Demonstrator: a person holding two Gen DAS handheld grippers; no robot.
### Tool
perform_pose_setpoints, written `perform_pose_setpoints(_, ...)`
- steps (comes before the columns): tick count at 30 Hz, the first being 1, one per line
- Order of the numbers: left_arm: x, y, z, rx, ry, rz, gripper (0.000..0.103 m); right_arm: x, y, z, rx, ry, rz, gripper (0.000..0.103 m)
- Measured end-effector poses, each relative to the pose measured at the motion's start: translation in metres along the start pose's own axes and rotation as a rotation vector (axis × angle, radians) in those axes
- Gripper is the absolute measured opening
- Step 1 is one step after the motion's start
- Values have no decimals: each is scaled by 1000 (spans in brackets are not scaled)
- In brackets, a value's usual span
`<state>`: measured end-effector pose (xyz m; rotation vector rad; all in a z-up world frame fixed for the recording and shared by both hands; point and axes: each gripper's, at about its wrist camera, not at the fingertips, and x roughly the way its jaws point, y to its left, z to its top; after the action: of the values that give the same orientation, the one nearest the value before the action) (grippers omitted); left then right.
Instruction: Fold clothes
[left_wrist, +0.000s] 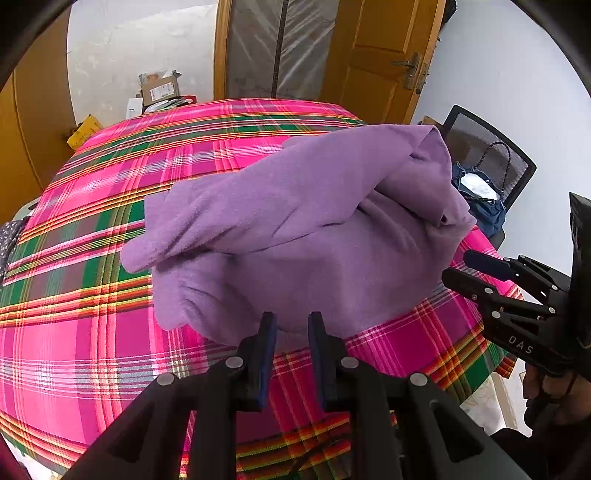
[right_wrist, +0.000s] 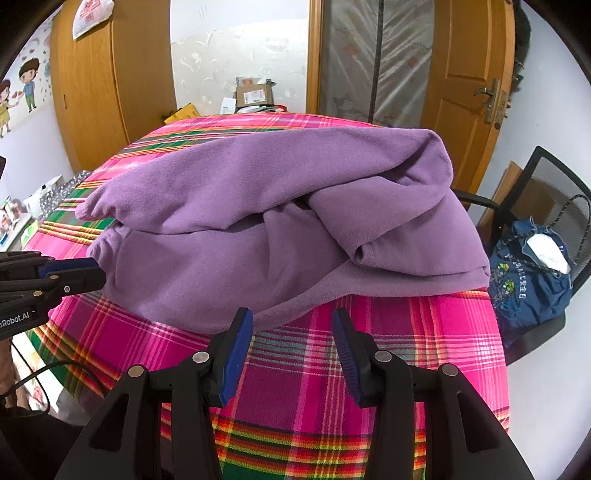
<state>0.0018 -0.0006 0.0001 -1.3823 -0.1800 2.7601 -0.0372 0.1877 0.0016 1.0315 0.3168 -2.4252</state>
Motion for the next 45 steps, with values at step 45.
perform_pose_setpoints(45,-5,-1,-3,10,6,-1,18,-3,5,1,-17,14,4,47)
